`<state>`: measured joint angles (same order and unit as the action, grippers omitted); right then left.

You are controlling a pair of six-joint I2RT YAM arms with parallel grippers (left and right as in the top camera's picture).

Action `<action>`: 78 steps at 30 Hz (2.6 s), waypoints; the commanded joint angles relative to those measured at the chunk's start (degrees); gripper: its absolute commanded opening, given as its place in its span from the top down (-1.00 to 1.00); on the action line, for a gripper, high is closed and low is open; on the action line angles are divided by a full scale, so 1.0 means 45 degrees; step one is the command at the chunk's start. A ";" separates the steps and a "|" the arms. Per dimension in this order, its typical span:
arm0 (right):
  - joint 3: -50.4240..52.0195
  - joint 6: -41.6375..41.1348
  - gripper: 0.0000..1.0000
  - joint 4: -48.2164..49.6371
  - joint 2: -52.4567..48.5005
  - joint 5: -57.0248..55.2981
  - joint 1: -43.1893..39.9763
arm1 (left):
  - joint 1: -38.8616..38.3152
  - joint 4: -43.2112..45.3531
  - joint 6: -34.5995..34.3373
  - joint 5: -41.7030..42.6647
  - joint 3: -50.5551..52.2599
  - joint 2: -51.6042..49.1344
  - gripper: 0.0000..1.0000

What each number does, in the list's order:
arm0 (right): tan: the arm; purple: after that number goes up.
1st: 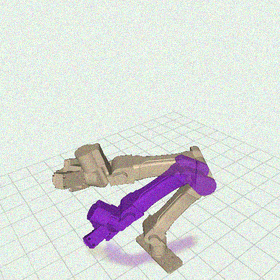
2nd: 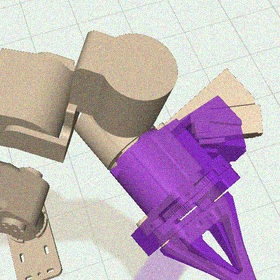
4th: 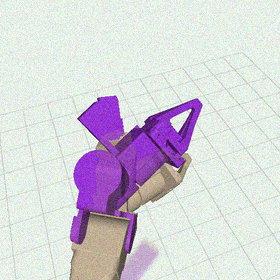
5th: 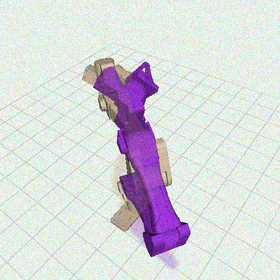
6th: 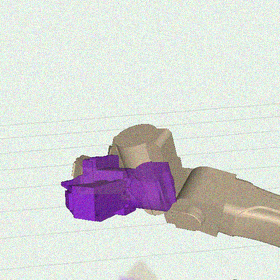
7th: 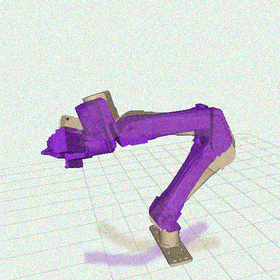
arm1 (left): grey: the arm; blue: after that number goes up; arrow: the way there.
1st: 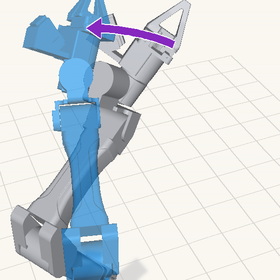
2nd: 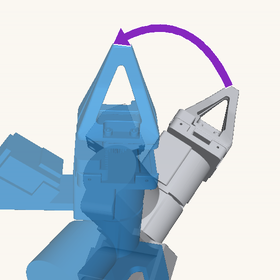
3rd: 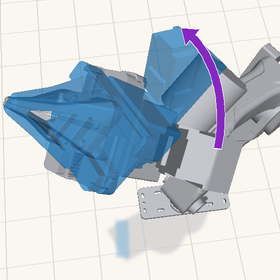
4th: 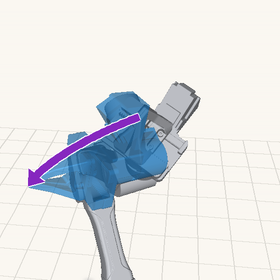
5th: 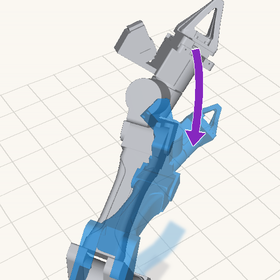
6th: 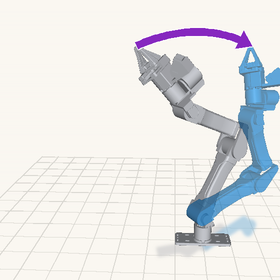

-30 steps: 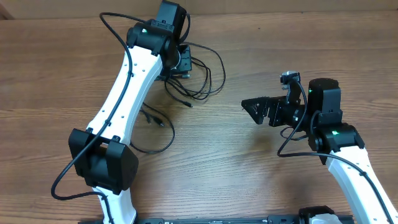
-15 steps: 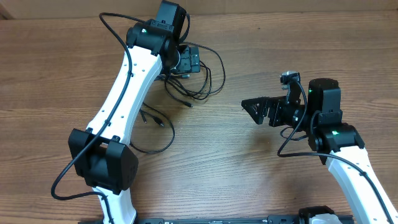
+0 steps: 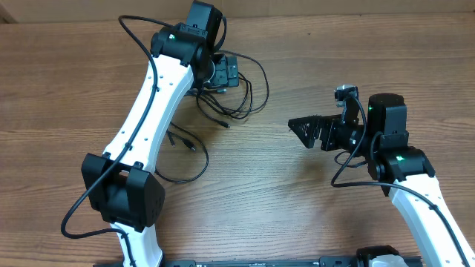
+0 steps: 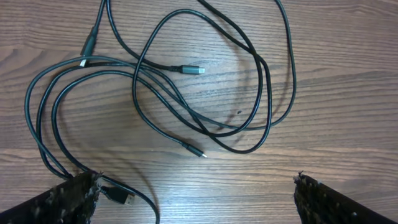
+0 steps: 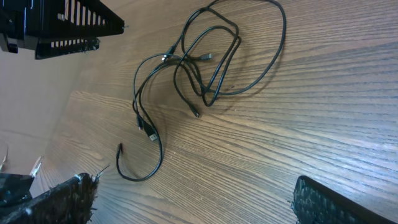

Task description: Untangle cables

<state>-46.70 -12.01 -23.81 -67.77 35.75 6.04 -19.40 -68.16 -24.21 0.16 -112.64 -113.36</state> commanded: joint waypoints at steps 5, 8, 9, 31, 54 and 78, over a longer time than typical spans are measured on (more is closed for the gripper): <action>-0.0126 -0.0034 -1.00 0.0015 0.0170 -0.0034 0.0000 | -0.0029 -0.0165 -0.0049 -0.0165 -0.0160 0.0379 -1.00; -0.0126 -0.0034 -1.00 0.0015 0.0170 -0.0034 0.0000 | -0.0029 -0.0194 -0.0049 -0.0160 -0.0160 0.0379 -0.99; -0.0126 -0.0034 -1.00 0.0015 0.0170 -0.0034 0.0000 | -0.0029 -0.0204 -0.0049 -0.0160 -0.0160 0.0379 -1.00; -0.0126 -0.0034 -1.00 0.0015 0.0170 -0.0034 0.0000 | -0.0029 -0.0233 -0.0049 -0.0160 -0.0160 0.0369 -1.00; -0.0126 -0.0034 -1.00 0.0015 0.0170 -0.0034 0.0000 | -0.0816 0.0131 -0.0044 -0.0170 0.0612 0.0257 -1.00; -0.0126 -0.0039 -1.00 0.0015 0.0170 -0.0034 0.0000 | -0.1044 0.3424 -0.0049 -0.1020 0.4284 0.0253 -0.71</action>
<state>-46.70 -12.01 -23.86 -67.77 35.75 6.04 -23.66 -53.19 -24.21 -3.73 -93.93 -113.36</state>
